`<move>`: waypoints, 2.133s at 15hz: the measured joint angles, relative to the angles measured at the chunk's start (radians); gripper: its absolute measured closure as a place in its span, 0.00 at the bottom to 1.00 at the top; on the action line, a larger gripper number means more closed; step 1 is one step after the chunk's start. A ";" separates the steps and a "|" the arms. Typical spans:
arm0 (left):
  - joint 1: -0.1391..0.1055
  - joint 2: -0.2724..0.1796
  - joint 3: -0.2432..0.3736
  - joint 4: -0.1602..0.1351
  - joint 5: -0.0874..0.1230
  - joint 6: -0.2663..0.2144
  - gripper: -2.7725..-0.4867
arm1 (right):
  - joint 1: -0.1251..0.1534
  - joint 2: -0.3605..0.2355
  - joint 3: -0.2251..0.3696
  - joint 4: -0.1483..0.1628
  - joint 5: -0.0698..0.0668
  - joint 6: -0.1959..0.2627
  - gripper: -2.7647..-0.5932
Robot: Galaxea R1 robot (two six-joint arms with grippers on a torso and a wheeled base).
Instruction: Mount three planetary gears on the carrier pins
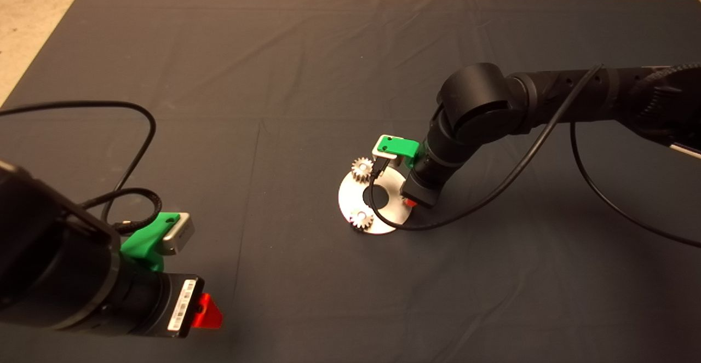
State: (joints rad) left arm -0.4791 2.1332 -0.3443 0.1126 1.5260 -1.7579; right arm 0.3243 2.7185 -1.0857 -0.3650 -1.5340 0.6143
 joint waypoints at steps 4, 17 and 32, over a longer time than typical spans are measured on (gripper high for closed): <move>0.000 0.000 0.000 0.000 0.000 0.000 0.20 | 0.000 0.002 -0.002 0.000 0.000 0.000 0.79; 0.000 0.000 0.000 0.000 0.000 0.000 0.20 | 0.000 0.014 -0.007 -0.004 -0.013 0.000 0.79; 0.000 0.000 0.000 0.000 0.000 0.000 0.20 | 0.003 0.014 -0.010 -0.012 -0.003 0.007 0.79</move>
State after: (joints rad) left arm -0.4791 2.1333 -0.3443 0.1126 1.5260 -1.7579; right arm 0.3270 2.7326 -1.0957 -0.3770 -1.5374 0.6211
